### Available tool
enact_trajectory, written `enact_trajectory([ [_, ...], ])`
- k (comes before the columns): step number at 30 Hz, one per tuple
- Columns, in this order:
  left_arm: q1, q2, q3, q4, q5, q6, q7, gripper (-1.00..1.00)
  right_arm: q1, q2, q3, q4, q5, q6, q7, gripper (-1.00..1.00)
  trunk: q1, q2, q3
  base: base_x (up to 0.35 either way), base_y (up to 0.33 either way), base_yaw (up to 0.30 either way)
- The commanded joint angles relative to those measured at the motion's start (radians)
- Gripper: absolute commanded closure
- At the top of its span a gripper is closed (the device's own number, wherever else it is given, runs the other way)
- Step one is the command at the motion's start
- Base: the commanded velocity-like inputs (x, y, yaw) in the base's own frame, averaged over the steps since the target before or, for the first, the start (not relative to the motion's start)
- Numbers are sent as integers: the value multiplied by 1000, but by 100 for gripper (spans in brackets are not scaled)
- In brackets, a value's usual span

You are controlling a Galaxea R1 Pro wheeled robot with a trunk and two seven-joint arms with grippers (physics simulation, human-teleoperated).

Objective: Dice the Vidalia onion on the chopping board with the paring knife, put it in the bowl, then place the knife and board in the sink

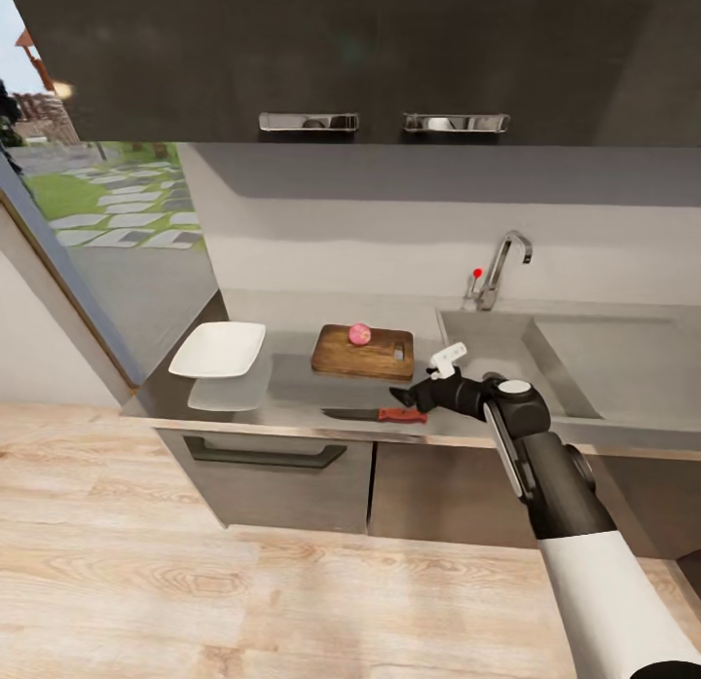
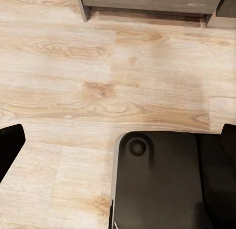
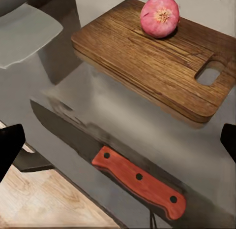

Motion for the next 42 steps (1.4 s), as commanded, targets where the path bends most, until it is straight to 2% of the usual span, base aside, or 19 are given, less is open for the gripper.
enact_trajectory([
  [1,0,1,-8,-2,2,-1,11,-100,-1,-2,6,0,11,2,8,-100,1,-2,-2,6,0,0],
  [3,0,1,-8,-2,2,-1,11,-100,-1,-4,18,2,11,1,9,-100,1,-2,-2,-1,-4,0],
  [8,0,1,-8,6,2,-1,10,-100,-1,-8,92,4,11,-1,10,-100,1,-2,-2,-125,-109,0],
  [11,0,1,-8,7,2,-1,10,-100,-1,-9,100,5,11,-1,10,-100,1,-2,-2,-43,-38,0],
  [16,0,1,-8,7,2,-1,10,-100,-1,-15,103,14,11,-3,10,-100,1,-2,-2,-10,-9,0],
  [21,0,1,-8,7,2,-1,10,-100,-1,-38,103,32,7,-5,16,-100,1,-2,-2,-1,-1,0],
  [26,0,1,-8,7,2,-1,10,-100,-1,-41,101,35,9,-7,103,-100,1,-2,-2,0,0,0],
  [29,1,1,-8,7,2,-1,9,-100,-1,-43,99,35,10,-7,122,-100,1,-2,-2,14,0,0],
  [34,2,1,-8,18,2,-1,11,-100,-1,-58,98,35,11,-7,132,-100,1,-2,-2,100,0,0],
  [42,2,1,-9,23,2,-1,11,-100,-1,-61,100,35,11,-7,133,-100,1,-2,-2,18,0,0],
])
